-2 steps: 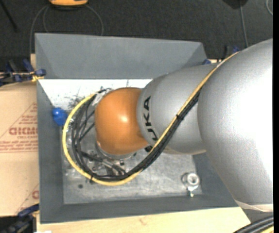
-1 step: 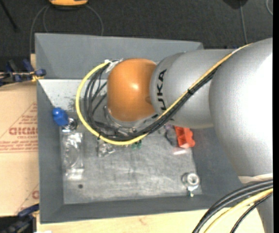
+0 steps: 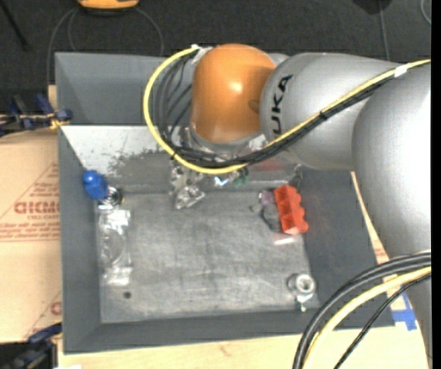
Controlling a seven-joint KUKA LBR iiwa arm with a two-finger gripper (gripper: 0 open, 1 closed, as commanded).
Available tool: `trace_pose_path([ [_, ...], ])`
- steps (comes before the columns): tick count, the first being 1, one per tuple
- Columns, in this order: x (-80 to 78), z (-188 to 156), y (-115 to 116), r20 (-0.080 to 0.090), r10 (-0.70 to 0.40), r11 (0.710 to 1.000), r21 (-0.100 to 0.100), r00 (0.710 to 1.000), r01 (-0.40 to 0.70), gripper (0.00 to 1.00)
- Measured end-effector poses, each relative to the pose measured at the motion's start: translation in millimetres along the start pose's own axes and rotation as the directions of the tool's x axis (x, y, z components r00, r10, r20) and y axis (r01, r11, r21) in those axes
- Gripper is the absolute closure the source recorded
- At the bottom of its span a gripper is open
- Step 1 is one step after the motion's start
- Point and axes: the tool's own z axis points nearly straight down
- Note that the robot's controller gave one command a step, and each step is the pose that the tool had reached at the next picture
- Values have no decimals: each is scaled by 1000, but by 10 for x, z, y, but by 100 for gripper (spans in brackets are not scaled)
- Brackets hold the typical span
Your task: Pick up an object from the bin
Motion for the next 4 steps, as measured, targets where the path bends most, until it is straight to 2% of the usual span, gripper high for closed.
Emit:
trace_pose_path([
  [1,-372,-965,873,4,-338,941,-4,941,338,100],
  [2,-56,-156,666,-8,-223,975,-11,975,222,100],
  [3,-37,-96,627,-5,-285,959,-5,959,285,100],
  [4,-40,-98,633,-4,-283,959,-7,959,283,0],
])
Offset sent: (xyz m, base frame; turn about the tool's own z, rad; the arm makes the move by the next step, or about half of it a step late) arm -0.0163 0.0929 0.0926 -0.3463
